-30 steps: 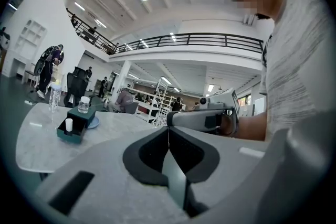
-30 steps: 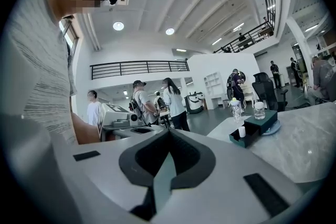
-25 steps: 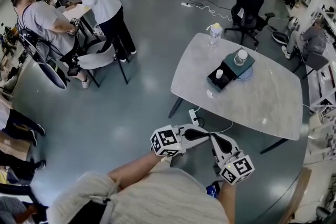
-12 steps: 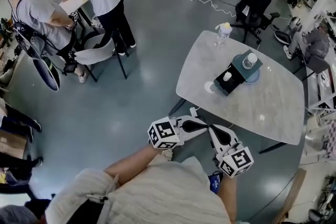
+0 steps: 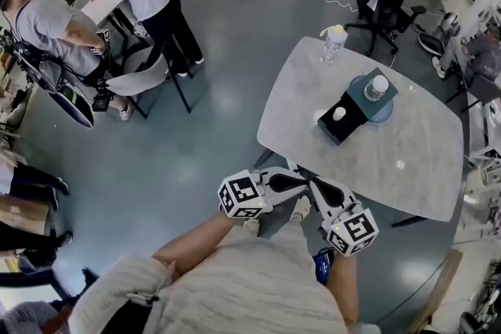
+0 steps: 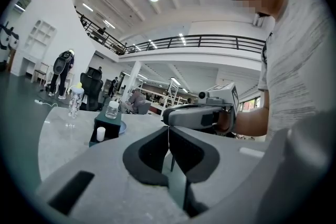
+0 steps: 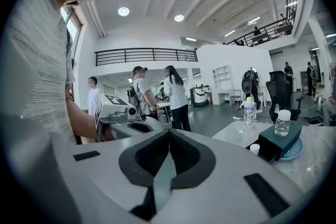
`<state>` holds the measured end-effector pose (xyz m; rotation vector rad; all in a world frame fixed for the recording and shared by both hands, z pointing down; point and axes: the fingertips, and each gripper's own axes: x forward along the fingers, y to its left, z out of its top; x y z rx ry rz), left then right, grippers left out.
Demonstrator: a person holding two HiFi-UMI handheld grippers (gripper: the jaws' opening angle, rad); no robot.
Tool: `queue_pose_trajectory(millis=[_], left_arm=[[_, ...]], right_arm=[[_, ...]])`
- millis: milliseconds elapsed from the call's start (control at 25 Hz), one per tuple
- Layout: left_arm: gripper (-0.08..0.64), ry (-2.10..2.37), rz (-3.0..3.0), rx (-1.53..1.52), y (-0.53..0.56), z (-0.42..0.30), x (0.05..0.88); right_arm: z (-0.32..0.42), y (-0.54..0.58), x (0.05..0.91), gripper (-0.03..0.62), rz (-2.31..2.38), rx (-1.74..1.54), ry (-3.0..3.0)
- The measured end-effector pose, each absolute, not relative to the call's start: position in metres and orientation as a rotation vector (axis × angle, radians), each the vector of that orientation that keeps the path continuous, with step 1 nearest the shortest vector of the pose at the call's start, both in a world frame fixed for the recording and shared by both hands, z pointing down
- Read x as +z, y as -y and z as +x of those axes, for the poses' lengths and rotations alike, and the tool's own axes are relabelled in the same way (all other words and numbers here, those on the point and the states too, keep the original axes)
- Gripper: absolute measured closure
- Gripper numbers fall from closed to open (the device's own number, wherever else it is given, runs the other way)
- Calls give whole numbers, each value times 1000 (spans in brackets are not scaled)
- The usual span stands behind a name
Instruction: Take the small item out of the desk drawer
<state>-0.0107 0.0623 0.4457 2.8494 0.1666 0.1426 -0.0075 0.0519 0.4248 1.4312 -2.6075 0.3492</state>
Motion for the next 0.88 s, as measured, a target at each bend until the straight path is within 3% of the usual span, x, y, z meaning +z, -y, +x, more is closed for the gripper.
queue_pose_trajectory(millis=[880], left_arm=[[545, 99, 2796, 240, 89, 131, 501]], right_arm=[[149, 102, 488, 583, 1277, 451, 2558]])
